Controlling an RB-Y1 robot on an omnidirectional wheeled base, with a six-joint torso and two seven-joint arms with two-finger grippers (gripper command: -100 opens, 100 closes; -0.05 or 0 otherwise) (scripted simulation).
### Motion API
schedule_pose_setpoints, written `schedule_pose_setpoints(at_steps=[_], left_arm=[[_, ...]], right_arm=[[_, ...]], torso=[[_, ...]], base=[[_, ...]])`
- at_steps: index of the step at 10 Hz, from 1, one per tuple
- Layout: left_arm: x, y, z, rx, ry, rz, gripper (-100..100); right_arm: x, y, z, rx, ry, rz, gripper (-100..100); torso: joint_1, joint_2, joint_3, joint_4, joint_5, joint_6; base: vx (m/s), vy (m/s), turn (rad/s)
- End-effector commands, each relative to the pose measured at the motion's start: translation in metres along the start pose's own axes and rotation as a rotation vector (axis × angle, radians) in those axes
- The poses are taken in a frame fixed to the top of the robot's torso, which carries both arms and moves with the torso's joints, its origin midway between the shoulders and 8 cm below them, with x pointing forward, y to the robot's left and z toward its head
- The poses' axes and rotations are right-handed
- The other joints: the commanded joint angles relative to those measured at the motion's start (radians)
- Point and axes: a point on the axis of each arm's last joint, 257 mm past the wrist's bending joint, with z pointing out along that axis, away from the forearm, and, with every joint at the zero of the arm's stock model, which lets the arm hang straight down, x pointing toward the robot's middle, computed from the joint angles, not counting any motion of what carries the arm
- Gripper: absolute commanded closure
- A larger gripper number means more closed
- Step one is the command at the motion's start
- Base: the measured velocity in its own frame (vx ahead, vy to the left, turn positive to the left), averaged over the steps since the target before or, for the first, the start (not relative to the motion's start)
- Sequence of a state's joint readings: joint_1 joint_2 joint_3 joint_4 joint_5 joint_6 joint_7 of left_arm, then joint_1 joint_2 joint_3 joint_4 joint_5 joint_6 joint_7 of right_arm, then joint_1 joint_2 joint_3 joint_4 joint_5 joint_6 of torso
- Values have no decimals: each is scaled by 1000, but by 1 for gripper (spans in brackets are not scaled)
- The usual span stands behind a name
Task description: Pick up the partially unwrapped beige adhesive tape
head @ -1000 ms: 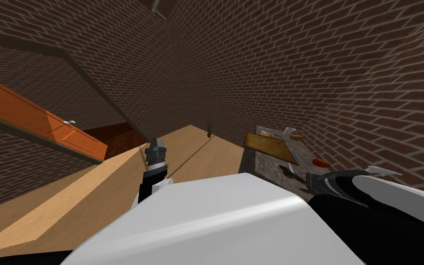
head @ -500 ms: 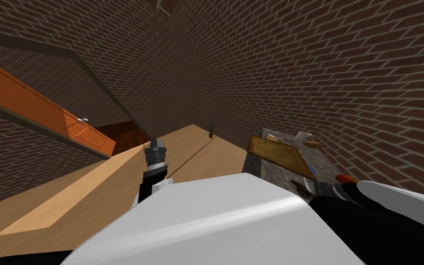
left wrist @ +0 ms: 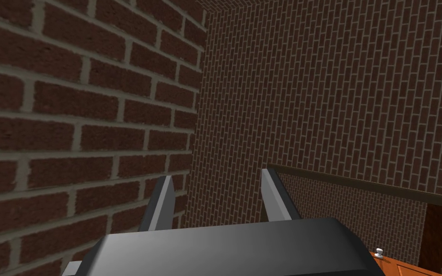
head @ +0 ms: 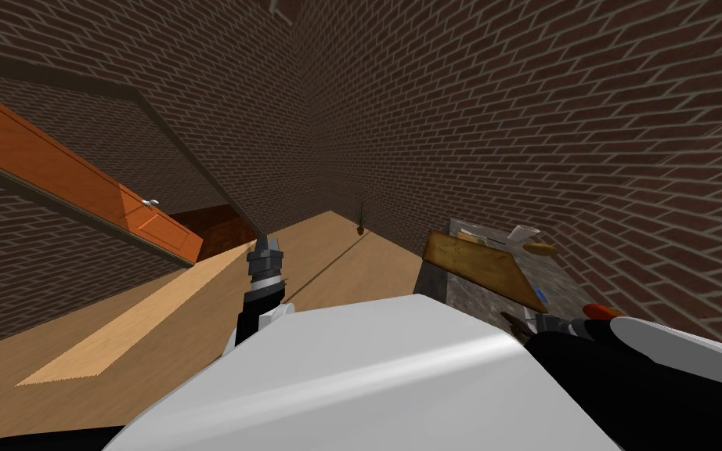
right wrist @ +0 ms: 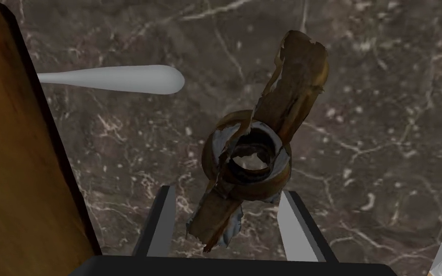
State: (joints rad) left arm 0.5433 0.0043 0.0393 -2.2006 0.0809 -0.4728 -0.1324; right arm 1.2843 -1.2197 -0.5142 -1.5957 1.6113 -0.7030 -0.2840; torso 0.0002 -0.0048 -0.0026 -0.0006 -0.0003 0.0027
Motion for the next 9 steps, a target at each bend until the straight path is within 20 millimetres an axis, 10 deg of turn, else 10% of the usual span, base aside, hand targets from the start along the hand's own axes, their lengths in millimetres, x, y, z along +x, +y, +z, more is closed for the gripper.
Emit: schedule_pose_setpoints(at_steps=[1,4,5,6,8,9], left_arm=[[0,0,0,0,0,0,0],[0,0,0,0,0,0,0],[0,0,0,0,0,0,0],[0,0,0,0,0,0,0],[0,0,0,0,0,0,0],[0,0,0,0,0,0,0]], right_arm=[[0,0,0,0,0,0,100],[0,-2,0,4,0,0,100],[0,-2,0,4,0,0,0],[-5,-6,-8,-4,2,-10,100],[-7,-7,-9,-3,2,-13,100],[-8,-7,-9,-5,2,-12,0]], torso=[[0,0,0,0,0,0],[-2,0,0,0,-3,0],[-2,0,0,0,-3,0],[-2,0,0,0,-3,0],[0,0,0,0,-2,0],[0,0,0,0,-2,0]], base=[[0,-5,-3],[0,0,0],[0,0,0],[-2,9,-87],[-2,11,-50],[0,0,0]])
